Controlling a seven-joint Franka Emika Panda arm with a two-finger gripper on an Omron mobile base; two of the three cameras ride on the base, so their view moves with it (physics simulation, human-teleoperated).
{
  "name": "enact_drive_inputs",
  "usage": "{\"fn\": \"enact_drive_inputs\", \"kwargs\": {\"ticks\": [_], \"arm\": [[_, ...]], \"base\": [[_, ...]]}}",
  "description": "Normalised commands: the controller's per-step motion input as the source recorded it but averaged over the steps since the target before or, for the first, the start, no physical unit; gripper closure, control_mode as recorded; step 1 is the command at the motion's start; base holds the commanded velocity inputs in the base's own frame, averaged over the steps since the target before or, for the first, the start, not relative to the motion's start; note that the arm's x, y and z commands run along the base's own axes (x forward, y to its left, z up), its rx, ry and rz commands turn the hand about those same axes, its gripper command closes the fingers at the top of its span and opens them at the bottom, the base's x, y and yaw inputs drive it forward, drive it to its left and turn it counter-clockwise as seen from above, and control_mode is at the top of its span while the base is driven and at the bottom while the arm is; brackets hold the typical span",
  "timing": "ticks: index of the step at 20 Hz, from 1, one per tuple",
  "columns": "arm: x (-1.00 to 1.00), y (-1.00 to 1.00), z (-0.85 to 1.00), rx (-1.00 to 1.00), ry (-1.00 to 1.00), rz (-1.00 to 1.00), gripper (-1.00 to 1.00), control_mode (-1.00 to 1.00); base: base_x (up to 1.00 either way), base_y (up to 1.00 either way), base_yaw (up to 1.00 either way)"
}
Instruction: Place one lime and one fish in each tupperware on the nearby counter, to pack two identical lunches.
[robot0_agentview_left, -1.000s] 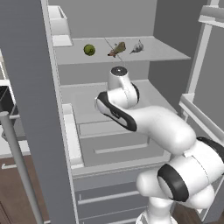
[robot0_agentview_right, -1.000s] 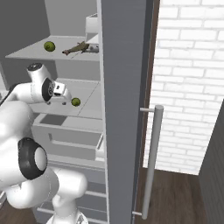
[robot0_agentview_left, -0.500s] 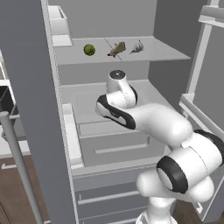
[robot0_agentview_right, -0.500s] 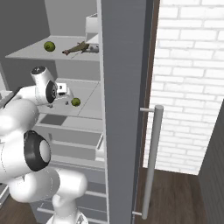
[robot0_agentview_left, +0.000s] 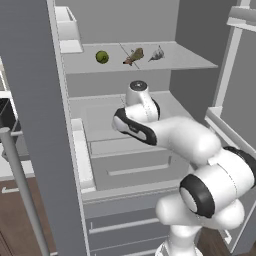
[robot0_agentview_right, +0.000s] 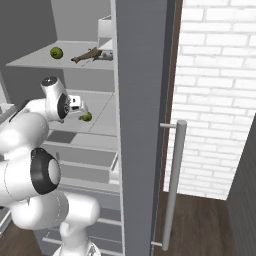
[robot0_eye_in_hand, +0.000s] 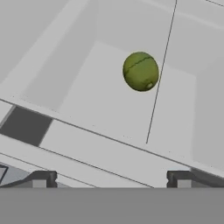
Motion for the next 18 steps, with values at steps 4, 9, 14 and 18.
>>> {"fn": "enact_drive_inputs", "kwargs": {"ticks": [4, 9, 14, 18], "arm": [[0.59, 0.00, 0.00, 0.04, 0.00, -0.16, -1.00, -1.00], [0.43, 0.00, 0.00, 0.01, 0.00, -0.04, -1.00, -1.00], [0.40, -0.07, -0.14, 0.00, 0.00, 0.00, -1.00, -1.00], [0.43, -0.01, -0.15, 0.00, 0.00, 0.00, -1.00, -1.00]], "base": [[0.00, 0.00, 0.00], [0.00, 0.00, 0.00], [0.00, 0.00, 0.00], [0.00, 0.00, 0.00]]}}
